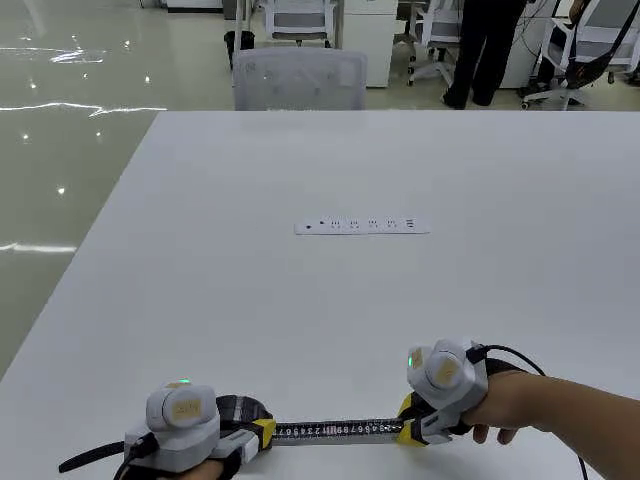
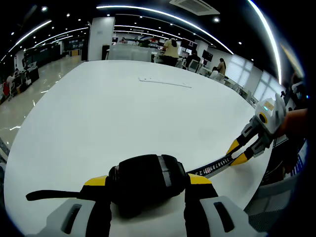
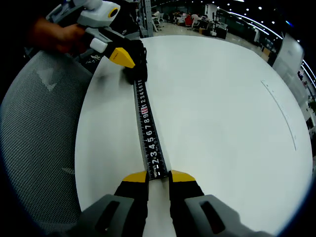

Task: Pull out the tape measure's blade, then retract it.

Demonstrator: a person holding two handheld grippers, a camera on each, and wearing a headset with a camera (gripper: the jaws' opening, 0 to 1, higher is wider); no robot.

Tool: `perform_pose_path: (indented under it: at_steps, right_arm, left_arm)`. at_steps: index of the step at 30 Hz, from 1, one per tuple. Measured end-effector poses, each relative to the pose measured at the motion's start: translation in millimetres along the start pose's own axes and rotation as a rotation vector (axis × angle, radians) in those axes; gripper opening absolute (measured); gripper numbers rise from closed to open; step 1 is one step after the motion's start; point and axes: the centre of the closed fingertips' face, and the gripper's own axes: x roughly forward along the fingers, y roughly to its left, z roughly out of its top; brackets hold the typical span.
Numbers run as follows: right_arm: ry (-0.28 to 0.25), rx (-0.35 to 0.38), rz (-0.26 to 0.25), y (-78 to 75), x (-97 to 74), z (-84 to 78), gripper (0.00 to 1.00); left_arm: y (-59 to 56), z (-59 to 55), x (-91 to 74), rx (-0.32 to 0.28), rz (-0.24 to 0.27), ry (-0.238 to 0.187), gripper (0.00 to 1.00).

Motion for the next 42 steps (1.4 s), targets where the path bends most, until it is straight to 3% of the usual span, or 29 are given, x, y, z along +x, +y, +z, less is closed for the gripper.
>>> perform_pose_path:
  at_steps: [28,34,42]
  right_arm:
    - [-0.014,0.007,0.001,2.0,7.9,13.9,0.14]
    - [-0.034,0.052,-0.012,0.4,10.7,17.8,0.14]
    - [-0.024,0.009,-0.017,3.6,13.1,21.4,0.14]
  left_arm:
    - [-0.4,0.2,-0.5,-0.007,-0.001,0.000,0.56]
    - [-0.2,0.7,-0.4,-0.008,0.000,-0.001,0.56]
    - [-0.3,0.9,-0.7,-0.005,-0.003,0.001,0.56]
